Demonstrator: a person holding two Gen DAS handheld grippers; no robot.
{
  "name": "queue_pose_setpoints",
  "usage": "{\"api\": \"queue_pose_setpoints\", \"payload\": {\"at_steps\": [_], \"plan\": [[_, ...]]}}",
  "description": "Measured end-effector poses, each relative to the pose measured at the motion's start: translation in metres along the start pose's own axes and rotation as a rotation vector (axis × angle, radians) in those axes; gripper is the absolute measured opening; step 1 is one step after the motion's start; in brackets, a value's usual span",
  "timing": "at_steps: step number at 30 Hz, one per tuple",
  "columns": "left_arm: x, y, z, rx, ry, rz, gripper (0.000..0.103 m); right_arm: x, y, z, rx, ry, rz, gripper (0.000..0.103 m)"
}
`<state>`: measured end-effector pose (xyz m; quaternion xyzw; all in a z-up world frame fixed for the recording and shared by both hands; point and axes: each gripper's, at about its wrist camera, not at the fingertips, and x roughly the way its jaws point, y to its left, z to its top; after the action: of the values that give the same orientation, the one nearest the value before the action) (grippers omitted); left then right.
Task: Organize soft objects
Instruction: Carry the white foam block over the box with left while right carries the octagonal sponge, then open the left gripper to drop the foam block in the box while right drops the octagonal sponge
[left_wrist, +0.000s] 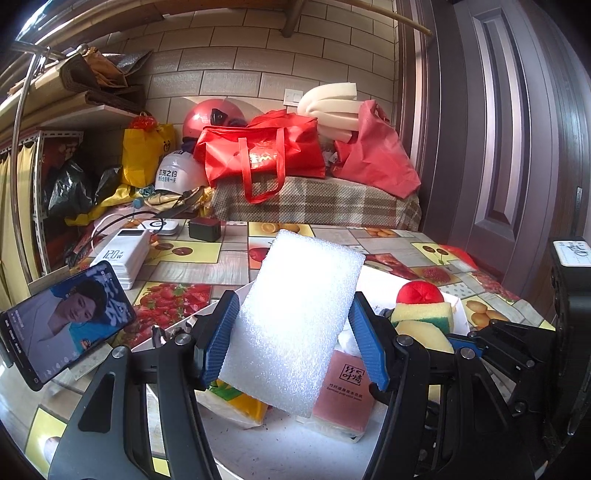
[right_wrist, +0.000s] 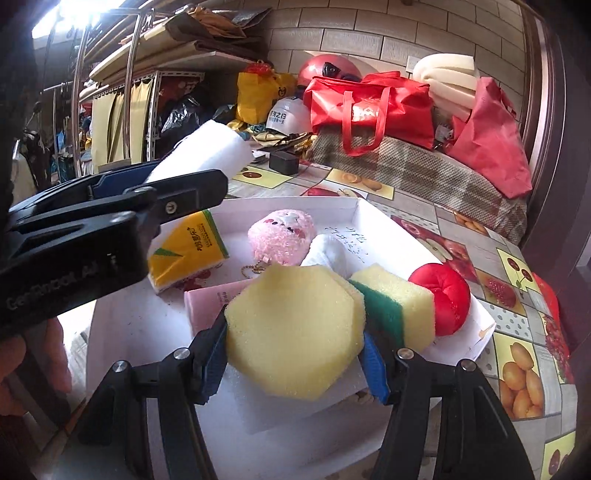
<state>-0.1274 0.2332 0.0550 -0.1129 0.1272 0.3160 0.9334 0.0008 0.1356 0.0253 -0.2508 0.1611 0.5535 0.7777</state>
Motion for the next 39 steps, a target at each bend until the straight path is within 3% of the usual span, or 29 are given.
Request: {"api": "queue_pose_setpoints", "payload": {"at_steps": [6,13,18,29,32,34,36,37,39], "plan": [[0.002,0.0,-0.001,0.003,0.014,0.01,0.061,0.015,-0.039,0.011,0.129,-0.023,-0.159,0.062],[0.015,-0.002,0.002,0.017,0.04,0.025,0.062,-0.004,-0.04,0.011,0.192,-0.14,-0.155,0.063],[0.021,0.001,0.003,0.009,0.071,0.028,0.062,-0.005,-0.042,0.012,0.204,-0.157,-0.162,0.064],[0.024,-0.007,0.004,0.06,0.06,0.009,0.062,-0.004,-0.04,0.011,0.201,-0.157,-0.161,0.066],[0.023,-0.007,0.004,0.059,0.053,0.018,0.066,-0.003,-0.042,0.011,0.217,-0.149,-0.174,0.083],[0.022,-0.004,0.004,0.042,0.044,0.041,0.078,-0.003,-0.045,0.01,0.239,-0.146,-0.165,0.088],[0.018,0.0,0.004,0.021,0.025,0.065,0.094,-0.003,-0.049,0.008,0.264,-0.14,-0.176,0.1],[0.016,0.001,0.004,0.013,0.015,0.076,0.101,-0.003,-0.051,0.008,0.276,-0.139,-0.182,0.103],[0.014,0.0,0.003,0.018,0.007,0.08,0.103,-0.004,-0.051,0.007,0.276,-0.145,-0.181,0.103]]}}
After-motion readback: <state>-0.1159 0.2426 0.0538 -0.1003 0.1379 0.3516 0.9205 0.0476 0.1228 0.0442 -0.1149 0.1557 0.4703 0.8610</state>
